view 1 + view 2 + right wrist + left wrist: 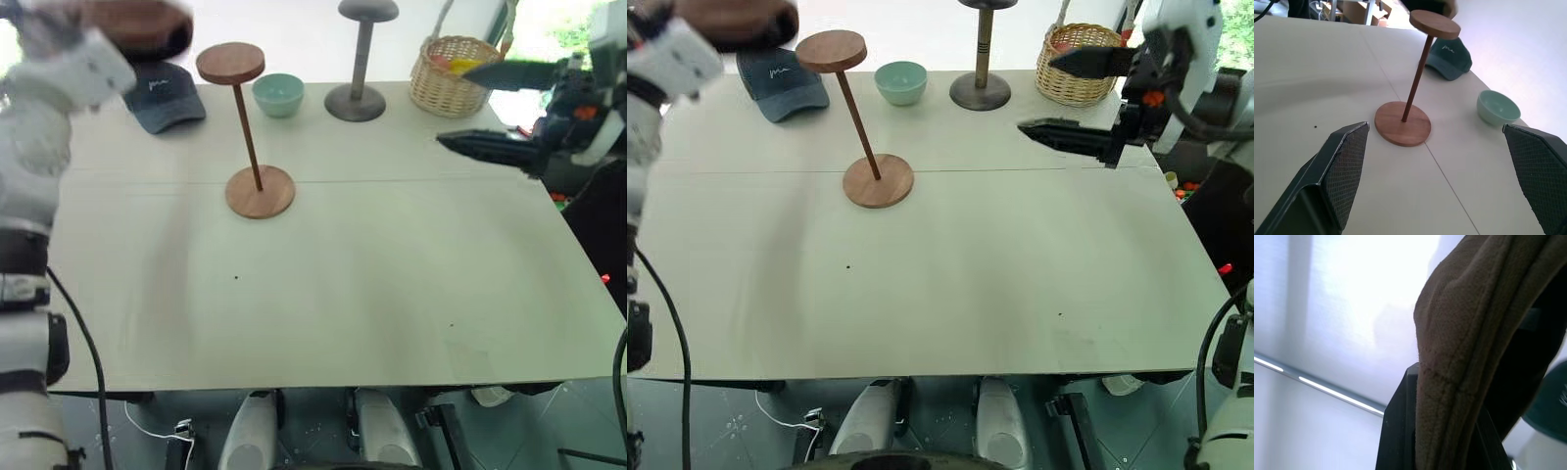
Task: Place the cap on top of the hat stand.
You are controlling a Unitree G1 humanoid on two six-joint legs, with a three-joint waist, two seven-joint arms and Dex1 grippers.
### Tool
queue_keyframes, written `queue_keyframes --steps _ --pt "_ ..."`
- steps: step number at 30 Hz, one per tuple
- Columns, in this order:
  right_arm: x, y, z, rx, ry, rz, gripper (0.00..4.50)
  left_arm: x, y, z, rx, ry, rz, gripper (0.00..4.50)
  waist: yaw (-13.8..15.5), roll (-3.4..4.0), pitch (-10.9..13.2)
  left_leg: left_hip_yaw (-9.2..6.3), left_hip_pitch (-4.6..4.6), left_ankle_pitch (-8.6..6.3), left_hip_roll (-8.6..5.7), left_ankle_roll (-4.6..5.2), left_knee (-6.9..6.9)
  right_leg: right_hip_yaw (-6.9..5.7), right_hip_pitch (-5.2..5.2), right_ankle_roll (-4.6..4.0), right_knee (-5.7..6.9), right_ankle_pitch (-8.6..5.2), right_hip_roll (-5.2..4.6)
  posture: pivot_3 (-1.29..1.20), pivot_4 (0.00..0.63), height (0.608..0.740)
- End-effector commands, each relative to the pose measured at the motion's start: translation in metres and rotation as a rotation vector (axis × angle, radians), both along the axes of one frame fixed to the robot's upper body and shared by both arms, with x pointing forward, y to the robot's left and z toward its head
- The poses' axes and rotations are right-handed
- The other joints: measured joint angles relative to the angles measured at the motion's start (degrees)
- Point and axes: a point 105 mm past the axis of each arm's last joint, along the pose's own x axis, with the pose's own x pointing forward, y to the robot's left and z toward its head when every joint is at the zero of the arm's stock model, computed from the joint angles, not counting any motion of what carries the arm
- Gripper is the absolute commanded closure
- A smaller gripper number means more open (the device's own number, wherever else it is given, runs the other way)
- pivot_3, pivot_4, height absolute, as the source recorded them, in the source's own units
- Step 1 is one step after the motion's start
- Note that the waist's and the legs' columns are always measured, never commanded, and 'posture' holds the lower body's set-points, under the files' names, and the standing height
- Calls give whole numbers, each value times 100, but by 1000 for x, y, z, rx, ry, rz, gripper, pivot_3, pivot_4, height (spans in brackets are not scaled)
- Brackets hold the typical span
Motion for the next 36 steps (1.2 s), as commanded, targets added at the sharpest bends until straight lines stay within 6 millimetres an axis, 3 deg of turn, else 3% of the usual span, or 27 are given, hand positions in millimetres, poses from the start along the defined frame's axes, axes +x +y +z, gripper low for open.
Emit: queue_keyframes --steps 1,5,10,16,22,36 --pt "-9 -3 21 20 -90 0 0 -14 -27 35 13 -86 -107 4452 -9 1 0 1 2 0 0 0 0 0 0 0 2 0 0 0 150 740" --pt "-10 -1 21 25 -99 0 0 -21 -65 41 48 -95 -224 4452 -59 2 -1 4 6 1 0 1 4 3 0 1 11 0 0 0 150 740" --pt "-10 -2 21 36 -108 -12 0 -31 -95 10 79 -2 -345 4452 -126 2 -1 14 6 1 0 1 8 17 0 6 9 3 0 0 150 740" --pt "-11 -1 20 44 -110 -3 0 -39 -87 -29 104 111 -310 4452 -123 3 0 21 16 2 7 3 7 21 -2 6 19 4 5 0 150 740" --pt "-8 1 18 53 -107 -1 0 -48 -82 -42 132 122 -259 4452 -88 3 0 26 10 1 8 3 11 24 -1 5 11 4 5 0 150 740" --pt "-1 6 17 61 -93 13 0 -42 -74 -78 105 207 -122 4452 -98 3 0 29 15 1 8 3 10 27 1 4 12 4 6 0 150 740"
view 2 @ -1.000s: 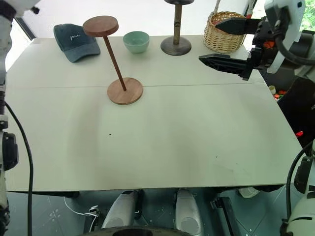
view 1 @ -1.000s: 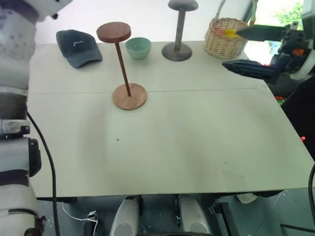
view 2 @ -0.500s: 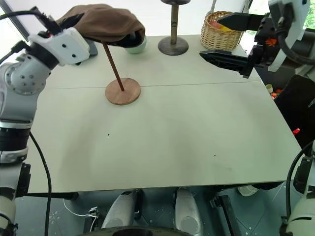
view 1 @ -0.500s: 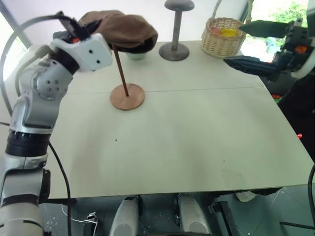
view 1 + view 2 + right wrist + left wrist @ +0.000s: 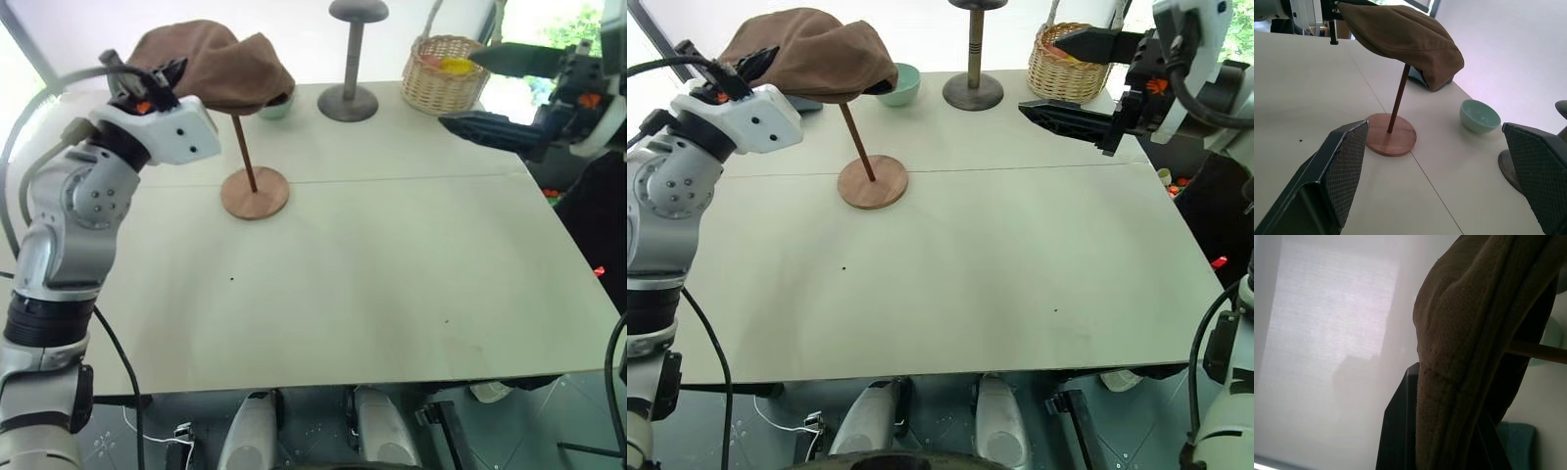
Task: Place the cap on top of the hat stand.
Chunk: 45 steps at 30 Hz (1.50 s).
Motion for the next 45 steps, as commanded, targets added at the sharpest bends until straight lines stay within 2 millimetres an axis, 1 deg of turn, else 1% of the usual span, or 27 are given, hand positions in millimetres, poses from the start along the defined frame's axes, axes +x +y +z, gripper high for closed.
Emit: queue_keyframes --steps 1,4,8,9,10,13,15,20,22,24,25,26,28,30,32,34,35,37,39,40,42,44,45 --pt "-5 4 14 7 -64 16 0 -5 1 7 -18 -37 23 4452 0 0 0 0 0 0 0 0 0 0 0 0 0 0 1 0 150 740" --pt "-4 4 14 7 -61 18 0 -5 1 7 -43 -32 25 3442 3 0 0 0 -1 0 1 0 1 0 0 0 0 0 1 0 150 740" --pt "-4 6 14 7 -59 24 0 -5 -1 5 -54 -10 19 1539 3 0 0 0 -1 0 1 0 1 0 0 0 0 0 1 0 150 740" --pt "-3 6 14 6 -59 24 0 -6 -1 4 -60 1 14 900 3 0 0 0 -1 0 1 0 1 0 0 0 0 0 1 0 150 740" --pt "-3 6 13 4 -58 25 0 -7 -1 3 -71 16 5 513 3 0 0 0 -1 0 1 0 1 0 0 0 -1 0 1 0 150 740" --pt "-2 6 13 3 -58 26 0 -12 0 3 -80 44 -16 513 0 0 0 0 -1 0 1 0 1 0 0 -1 -1 0 1 0 150 740" --pt "-2 6 13 5 -59 31 0 -19 0 1 -52 62 -36 513 -13 0 0 0 0 0 2 0 0 1 0 -1 -1 0 1 0 150 740" --pt "1 8 12 6 -58 42 0 -34 8 -7 15 88 -31 513 -13 1 0 3 3 -1 9 1 -2 1 -1 -3 -1 0 6 0 150 740" --pt "1 8 11 -1 -57 48 0 -39 12 -9 7 118 -38 513 -6 1 0 4 3 -1 10 1 -1 1 -1 -9 -1 -3 6 0 150 740" --pt "2 10 7 -31 -65 50 0 -49 10 -17 -67 234 -134 513 2 1 0 5 2 -1 10 1 1 2 0 -21 -3 -7 6 0 150 740" --pt "3 12 4 -59 -74 47 0 -54 10 -18 -95 267 -173 513 2 1 0 7 2 -1 10 0 1 3 0 -23 -3 -9 5 0 150 740" --pt "5 14 -3 -111 -90 40 0 -61 11 -17 -157 317 -226 513 -3 1 0 8 2 -1 11 0 2 4 0 -24 -4 -9 5 0 150 740" --pt "6 17 -16 -194 -118 41 0 -73 12 -15 -220 393 -298 513 -8 1 0 9 2 -1 13 0 1 4 0 -26 -4 -9 6 0 150 740" --pt "8 22 -23 -239 -151 47 0 -77 21 -13 -327 491 -315 513 -10 1 0 8 4 -1 16 0 1 4 0 -26 -4 -10 10 0 150 740" --pt "10 35 -25 -250 -188 57 0 -88 30 -14 -461 657 -362 513 -22 1 0 9 6 -1 17 0 1 5 0 -27 -3 -9 13 0 150 740" --pt "9 51 -27 -263 -238 80 0 -99 39 -9 -598 795 -411 513 -62 2 0 11 9 -1 25 0 2 7 0 -28 -1 -8 21 0 150 740" --pt "8 60 -30 -286 -276 93 0 -105 46 -6 -670 859 -421 513 -74 1 0 12 12 -1 30 0 1 9 0 -29 -3 -7 26 0 150 740" --pt "7 76 -36 -334 -361 113 0 -117 59 1 -766 946 -443 513 -112 0 1 10 15 -1 43 0 -1 10 0 -29 0 -7 42 0 150 740" --pt "10 95 -36 -339 -446 119 0 -130 72 9 -848 1027 -461 513 -156 -1 1 7 21 -1 49 0 -9 9 -1 -31 1 -8 50 0 150 740" --pt "12 103 -33 -330 -485 116 0 -138 76 14 -867 1046 -487 513 -179 0 1 7 22 -1 55 0 -9 9 -1 -33 2 -8 56 0 150 740" --pt "19 118 -27 -316 -555 98 0 -147 86 23 -920 1070 -499 513 -193 2 2 10 23 -1 56 0 -12 10 -7 -39 3 -5 56 0 150 740" --pt "26 133 -20 -313 -630 82 0 -150 98 30 -962 1053 -489 513 -195 2 2 10 23 -1 57 0 -13 10 -8 -42 1 -5 56 0 150 740" --pt "29 143 -16 -314 -673 85 0 -150 105 33 -979 1034 -480 513 -196 2 2 11 24 -1 58 -1 -14 10 -8 -45 2 -4 57 0 150 740"
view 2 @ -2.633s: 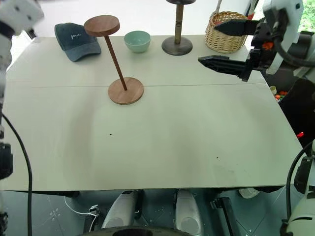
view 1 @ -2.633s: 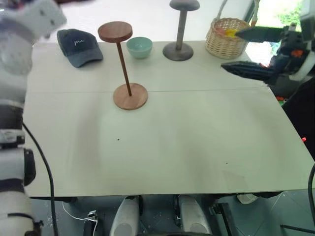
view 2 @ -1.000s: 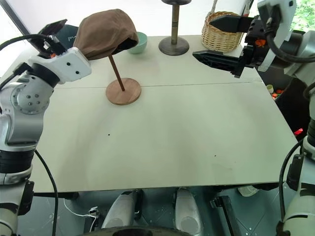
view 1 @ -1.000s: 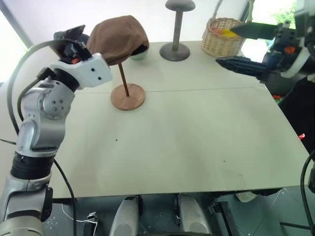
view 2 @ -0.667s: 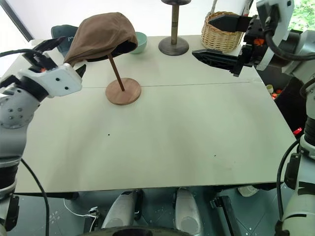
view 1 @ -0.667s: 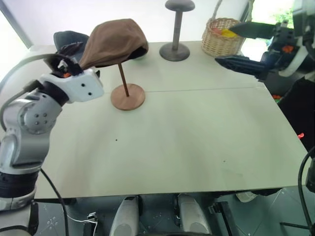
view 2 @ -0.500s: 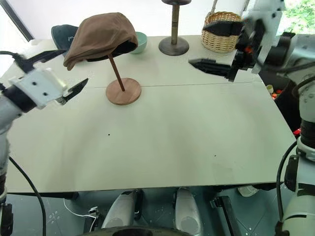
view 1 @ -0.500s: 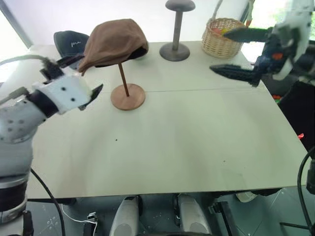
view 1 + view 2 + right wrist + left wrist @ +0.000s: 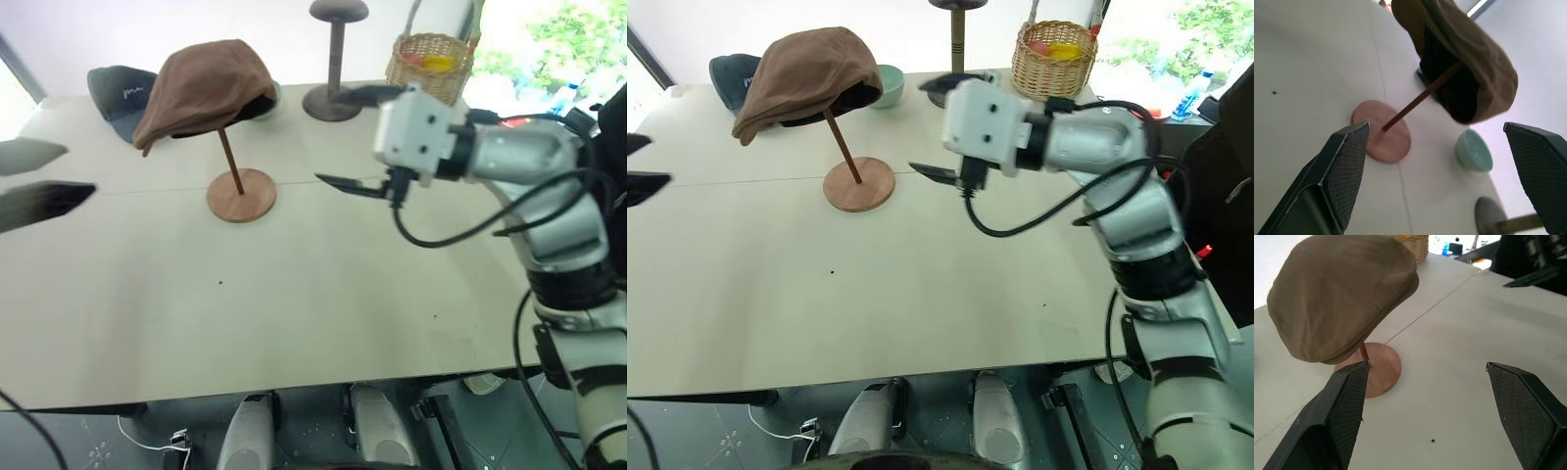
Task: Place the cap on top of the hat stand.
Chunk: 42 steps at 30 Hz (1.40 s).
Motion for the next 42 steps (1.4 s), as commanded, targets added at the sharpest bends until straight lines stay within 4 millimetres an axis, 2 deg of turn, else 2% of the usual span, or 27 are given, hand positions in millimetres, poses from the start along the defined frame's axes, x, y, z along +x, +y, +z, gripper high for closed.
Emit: queue_keyframes --steps 1,4,10,13,21,24,30,31,37,42 --pt "4 30 27 13 -192 16 0 -7 20 18 -36 -37 56 513 -6 0 0 0 1 0 0 0 -1 0 0 -3 0 1 1 0 150 740" --pt "10 59 30 10 -238 54 0 -6 26 20 -33 -39 77 513 -2 -4 -2 0 2 0 2 -1 -4 0 -1 -7 0 2 1 0 150 740" --pt "27 103 16 -67 -296 91 0 -4 25 22 -35 -62 66 513 5 -16 -8 0 1 0 3 -4 -13 0 -2 -9 -4 2 1 0 150 740" --pt "30 114 10 -98 -320 108 0 -2 25 25 -42 -76 63 513 1 -16 -8 -1 1 0 3 -4 -14 0 -2 -9 -4 2 2 0 150 740" --pt "34 133 17 -97 -392 119 0 2 23 21 -36 -70 57 513 -63 -16 -8 -1 2 1 6 -5 -28 2 -10 -9 0 2 8 0 150 740" --pt "36 136 19 -92 -421 117 944 4 23 19 -33 -68 58 474 -107 -16 -8 -3 4 1 8 -6 -37 2 -11 -9 0 2 12 0 150 740" --pt "36 135 22 -61 -418 129 4081 7 22 17 -19 -66 52 474 -138 -16 -8 -4 4 1 9 -6 -45 5 -16 -5 2 4 16 0 150 740" --pt "35 135 23 -50 -417 131 4420 8 22 17 -16 -65 52 474 -138 -16 -8 -4 4 2 11 -6 -46 6 -18 -5 4 4 17 0 150 740" --pt "26 132 38 47 -424 158 4420 11 23 18 -13 -70 54 474 -137 -16 -8 -3 5 2 13 -6 -50 7 -21 -5 5 4 20 0 150 740" --pt "17 118 57 249 -481 163 4420 16 22 20 -6 -79 46 474 -124 -17 -8 -3 4 2 13 -6 -50 7 -22 -5 6 5 20 0 150 740"
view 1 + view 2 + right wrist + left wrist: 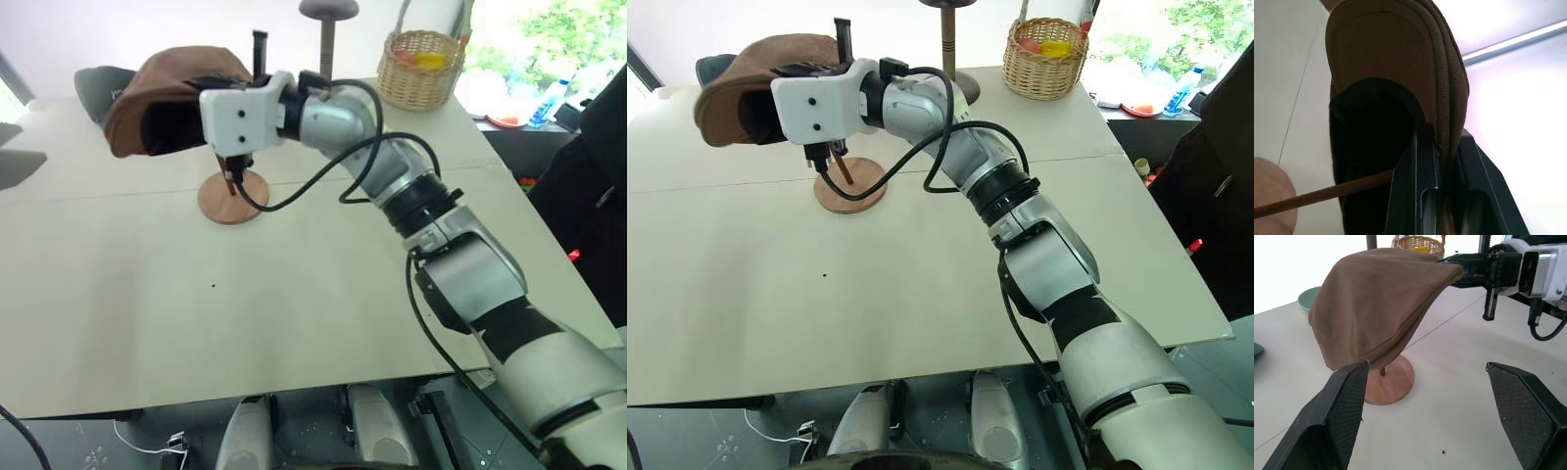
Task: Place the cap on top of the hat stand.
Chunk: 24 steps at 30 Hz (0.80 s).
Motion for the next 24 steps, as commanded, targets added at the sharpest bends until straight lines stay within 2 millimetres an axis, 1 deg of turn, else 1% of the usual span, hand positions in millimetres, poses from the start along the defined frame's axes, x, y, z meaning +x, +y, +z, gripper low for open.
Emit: queue_keyframes --steps 1,5,10,14,18,21,24 --pt "-20 -10 34 219 -82 85 4420 0 -3 13 24 -52 -10 474 3 -1 -1 -1 0 0 0 0 -1 0 0 0 0 0 0 0 150 740" --pt "-18 -18 27 307 -98 74 4420 2 -1 17 21 -66 -4 474 -3 -2 -1 0 1 0 0 0 -1 2 0 0 1 0 1 0 150 740" --pt "-18 -14 6 336 -127 61 4420 6 0 20 22 -76 0 474 -4 -1 -1 1 0 0 0 0 -1 3 -1 0 1 0 2 0 150 740" --pt "-23 -9 -15 296 -214 54 4420 8 0 23 20 -87 1 474 -9 -1 -1 1 0 0 0 1 -2 5 -3 0 1 0 3 0 150 740" --pt "-21 -4 -35 243 -277 29 4420 8 0 24 20 -91 4 474 -7 -2 -1 2 0 1 0 1 -3 6 -5 -1 2 -1 4 0 150 740" --pt "-18 -3 -43 223 -299 14 4420 9 1 24 20 -95 8 474 -8 -4 -2 2 0 1 0 1 -3 6 -4 -3 2 -2 3 0 150 740" --pt "-13 -3 -49 220 -280 -1 4420 9 2 25 19 -102 14 474 -8 -4 -2 2 0 1 0 1 -3 7 -4 -3 2 -2 3 0 150 740"
